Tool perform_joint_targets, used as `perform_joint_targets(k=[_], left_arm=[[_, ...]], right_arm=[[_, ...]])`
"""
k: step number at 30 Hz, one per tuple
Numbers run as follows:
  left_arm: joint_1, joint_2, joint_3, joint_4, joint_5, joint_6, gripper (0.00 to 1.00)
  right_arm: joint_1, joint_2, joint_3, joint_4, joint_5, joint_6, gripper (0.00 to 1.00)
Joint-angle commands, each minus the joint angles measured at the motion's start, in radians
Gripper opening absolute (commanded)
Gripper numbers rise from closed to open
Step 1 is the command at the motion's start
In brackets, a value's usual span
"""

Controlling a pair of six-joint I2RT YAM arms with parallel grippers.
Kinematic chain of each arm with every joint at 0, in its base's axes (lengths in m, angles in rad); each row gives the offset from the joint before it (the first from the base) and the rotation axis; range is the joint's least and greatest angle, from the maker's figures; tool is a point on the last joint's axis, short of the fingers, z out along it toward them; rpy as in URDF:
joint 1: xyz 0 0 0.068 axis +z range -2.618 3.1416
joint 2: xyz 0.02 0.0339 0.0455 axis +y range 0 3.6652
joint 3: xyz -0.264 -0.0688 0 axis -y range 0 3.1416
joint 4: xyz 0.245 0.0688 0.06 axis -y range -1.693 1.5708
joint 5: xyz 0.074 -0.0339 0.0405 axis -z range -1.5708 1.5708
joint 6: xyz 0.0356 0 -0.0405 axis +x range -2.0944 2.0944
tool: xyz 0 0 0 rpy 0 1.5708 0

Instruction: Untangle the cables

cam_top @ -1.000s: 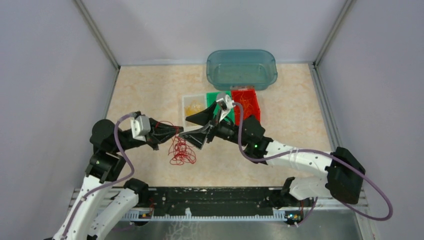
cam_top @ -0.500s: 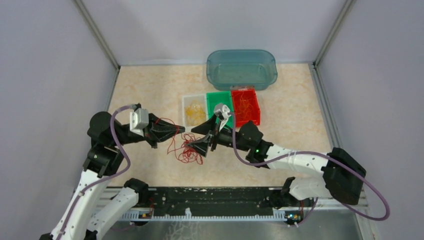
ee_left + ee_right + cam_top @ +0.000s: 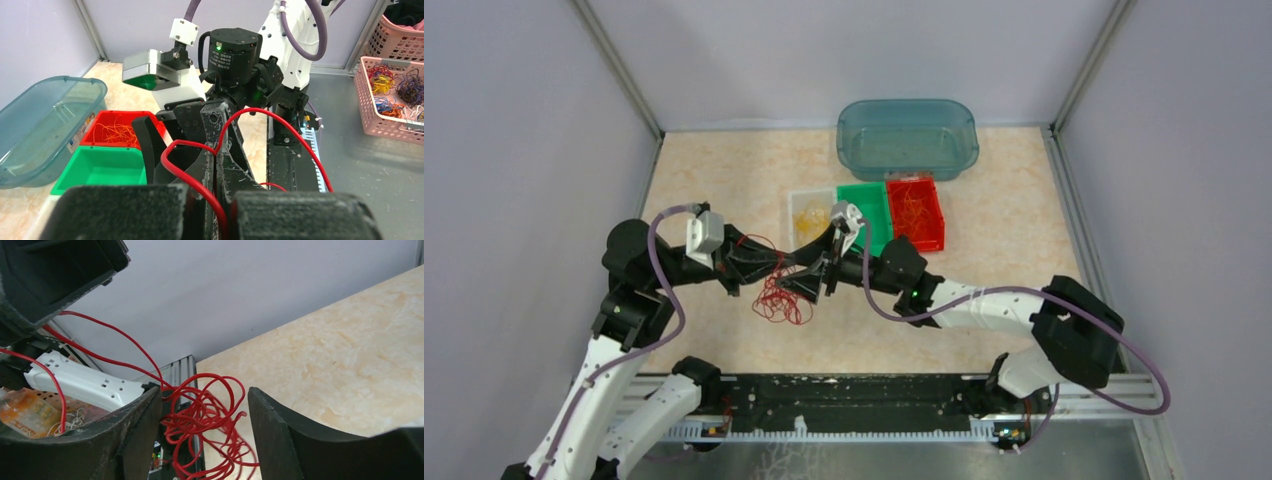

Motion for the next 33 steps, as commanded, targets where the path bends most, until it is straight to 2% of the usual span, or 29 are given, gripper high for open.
perform_joint_targets(k=[1, 4, 8, 14, 18, 23, 30, 33], left_arm=[[-0.002, 0.003, 0.045, -0.006, 0.020, -0.026, 0.00], [-0.002, 0.007, 0.056, -0.004, 0.023, -0.041, 0.00], [-0.002, 0.016, 0.066, 0.018, 0.024, -0.073, 0.00], [-0.002, 0.037, 0.105, 0.035, 0.023, -0.119, 0.00], [-0.002, 0.045, 0.143, 0.036, 0.017, -0.130, 0.00], [-0.001, 0.060, 0.193, 0.044, 0.004, -0.145, 0.00], [-0.002, 0.083, 0.279, 0.026, -0.029, -0.121, 0.00], [-0.002, 0.096, 0.331, 0.018, -0.062, -0.088, 0.00]], right_arm=[[0.011, 0.031, 0.047, 0.076, 0.020, -0.020, 0.60], [0.017, 0.043, 0.028, 0.070, 0.034, -0.026, 0.56], [0.064, 0.061, 0.026, 0.031, 0.077, -0.100, 0.62], [0.082, 0.090, -0.001, 0.070, 0.145, -0.106, 0.60], [0.083, 0.087, -0.046, 0.125, 0.178, -0.099, 0.52], [0.083, 0.073, -0.106, 0.149, 0.193, -0.096, 0.37], [0.085, 0.041, -0.235, 0.192, 0.226, -0.059, 0.26], [0.088, 0.024, -0.294, 0.198, 0.241, -0.046, 0.25]])
